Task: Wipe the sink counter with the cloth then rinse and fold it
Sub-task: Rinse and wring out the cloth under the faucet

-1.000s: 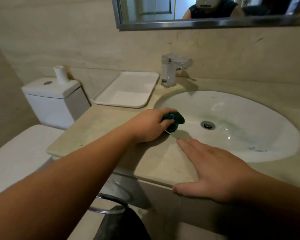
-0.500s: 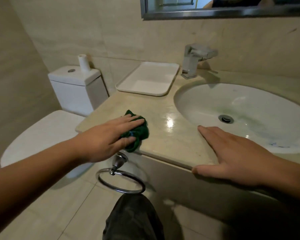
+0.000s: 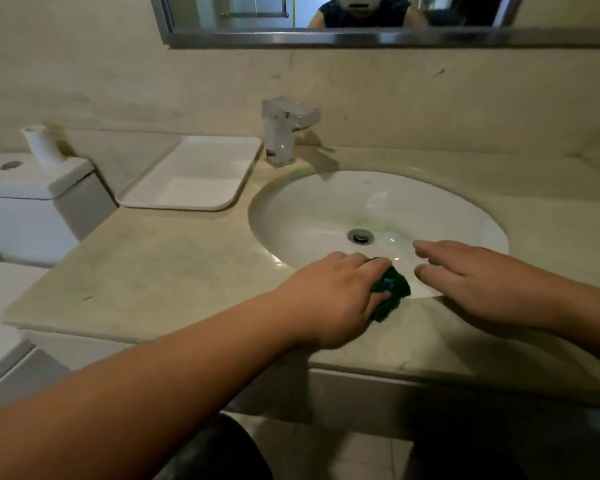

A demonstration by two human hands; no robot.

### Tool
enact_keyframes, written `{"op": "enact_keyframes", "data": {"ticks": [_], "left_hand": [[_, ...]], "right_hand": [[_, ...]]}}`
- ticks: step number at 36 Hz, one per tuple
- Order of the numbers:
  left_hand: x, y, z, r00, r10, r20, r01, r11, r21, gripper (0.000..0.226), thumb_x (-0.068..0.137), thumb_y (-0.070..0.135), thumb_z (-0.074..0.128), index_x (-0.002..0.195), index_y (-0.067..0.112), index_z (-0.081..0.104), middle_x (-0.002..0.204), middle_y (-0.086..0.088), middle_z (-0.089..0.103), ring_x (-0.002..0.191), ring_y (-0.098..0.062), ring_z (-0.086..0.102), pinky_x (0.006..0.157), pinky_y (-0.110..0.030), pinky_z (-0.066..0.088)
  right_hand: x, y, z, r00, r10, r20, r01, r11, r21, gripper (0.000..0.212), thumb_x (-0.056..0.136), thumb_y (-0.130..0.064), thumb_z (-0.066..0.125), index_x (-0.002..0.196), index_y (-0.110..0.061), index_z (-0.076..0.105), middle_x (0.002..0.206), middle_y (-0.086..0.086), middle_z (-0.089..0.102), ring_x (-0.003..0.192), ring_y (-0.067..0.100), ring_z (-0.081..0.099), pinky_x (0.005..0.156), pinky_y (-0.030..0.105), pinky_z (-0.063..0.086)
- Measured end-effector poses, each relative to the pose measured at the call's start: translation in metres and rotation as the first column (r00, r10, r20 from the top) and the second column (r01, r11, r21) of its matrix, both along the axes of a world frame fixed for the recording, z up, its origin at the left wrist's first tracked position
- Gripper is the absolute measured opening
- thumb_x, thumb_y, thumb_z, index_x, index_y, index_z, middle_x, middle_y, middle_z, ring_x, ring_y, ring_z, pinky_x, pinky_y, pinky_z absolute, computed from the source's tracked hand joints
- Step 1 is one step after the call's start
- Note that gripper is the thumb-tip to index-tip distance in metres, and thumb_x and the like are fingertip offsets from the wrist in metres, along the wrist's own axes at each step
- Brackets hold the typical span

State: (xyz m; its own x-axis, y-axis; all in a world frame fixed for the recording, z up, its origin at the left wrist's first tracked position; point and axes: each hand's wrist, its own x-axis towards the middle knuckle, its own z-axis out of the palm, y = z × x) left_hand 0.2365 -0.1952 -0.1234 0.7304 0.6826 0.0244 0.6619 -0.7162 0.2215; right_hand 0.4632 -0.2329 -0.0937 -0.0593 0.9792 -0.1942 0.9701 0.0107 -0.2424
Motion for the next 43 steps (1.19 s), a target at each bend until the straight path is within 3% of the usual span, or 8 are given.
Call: {"op": "enact_keyframes", "data": {"ticks": [5,9,15,21,24,30,39,43], "left_hand": [[0.030,0.055,0.018,0.962,0.222,0.160,-0.185,0.958,-0.221,0.038,0.112,0.044,0.038,0.137,0.021,0.057,0.116,-0.006,0.069,0.088,-0.014,0.061,0.075,-0.029,0.046],[0.025,0.085,0.040,0.828,0.451,0.334,-0.306,0.861,-0.406,0.042,0.110,0.054,0.035,0.133,0.027,0.057,0.089,-0.001,0.064,0.066,-0.014,0.057,0.051,-0.024,0.042],[0.009,0.128,0.055,0.729,0.597,0.334,-0.408,0.772,-0.488,0.055,0.110,0.056,0.034,0.133,0.015,0.062,0.122,-0.014,0.066,0.098,-0.028,0.061,0.087,-0.038,0.049],[-0.012,0.163,0.060,0.742,0.613,0.272,-0.471,0.765,-0.440,0.059,0.112,0.052,0.030,0.146,0.012,0.057,0.146,-0.015,0.058,0.129,-0.031,0.054,0.103,-0.035,0.040],[-0.020,0.178,0.059,0.761,0.601,0.245,-0.489,0.779,-0.393,0.058,0.113,0.048,0.027,0.142,0.010,0.059,0.141,-0.019,0.061,0.127,-0.034,0.057,0.107,-0.040,0.043],[-0.028,0.208,0.049,0.739,0.595,0.315,-0.480,0.794,-0.373,0.056,0.112,0.051,0.030,0.128,0.014,0.069,0.123,-0.014,0.069,0.110,-0.029,0.062,0.093,-0.038,0.048],[-0.031,0.235,0.041,0.719,0.609,0.336,-0.466,0.780,-0.417,0.054,0.109,0.056,0.039,0.100,0.011,0.067,0.094,-0.009,0.066,0.088,-0.025,0.064,0.073,-0.036,0.048],[-0.028,0.242,0.043,0.700,0.625,0.346,-0.430,0.756,-0.493,0.061,0.105,0.060,0.045,0.095,0.006,0.070,0.092,-0.016,0.070,0.086,-0.030,0.068,0.074,-0.040,0.053]], "right_hand": [[0.012,0.023,0.016,0.997,-0.044,-0.056,0.046,0.998,0.032,0.052,0.106,-0.042,0.044,0.156,-0.026,0.044,0.153,-0.003,0.054,0.136,0.018,0.050,0.110,0.032,0.039],[0.009,0.053,0.029,0.987,-0.062,-0.147,0.075,0.994,0.081,0.047,0.101,-0.038,0.054,0.148,-0.027,0.055,0.134,-0.009,0.065,0.119,0.015,0.060,0.097,0.030,0.046],[-0.013,0.126,0.046,0.977,-0.010,-0.214,0.052,0.980,0.193,0.029,0.099,-0.036,0.059,0.120,-0.024,0.074,0.115,0.001,0.075,0.105,0.024,0.067,0.094,0.039,0.054],[-0.044,0.219,0.053,0.975,-0.009,-0.222,0.070,0.961,0.268,0.028,0.096,-0.034,0.054,0.095,-0.017,0.076,0.090,0.008,0.073,0.085,0.030,0.066,0.068,0.037,0.050],[-0.059,0.263,0.055,0.967,-0.046,-0.249,0.121,0.948,0.294,0.032,0.096,-0.036,0.052,0.092,-0.013,0.075,0.091,0.013,0.075,0.088,0.034,0.067,0.073,0.038,0.053],[-0.079,0.321,0.059,0.947,-0.055,-0.317,0.172,0.920,0.353,0.044,0.096,-0.047,0.052,0.081,-0.012,0.073,0.082,0.009,0.074,0.080,0.031,0.067,0.066,0.034,0.048],[-0.077,0.354,0.058,0.997,-0.057,-0.060,0.078,0.897,0.434,0.040,0.101,-0.040,0.047,0.080,-0.013,0.069,0.080,0.011,0.066,0.071,0.029,0.057,0.052,0.034,0.031],[-0.064,0.352,0.063,0.983,-0.167,-0.072,0.181,0.890,0.419,0.059,0.095,-0.065,0.050,0.070,-0.014,0.063,0.071,0.010,0.062,0.067,0.029,0.058,0.052,0.034,0.033]]}}
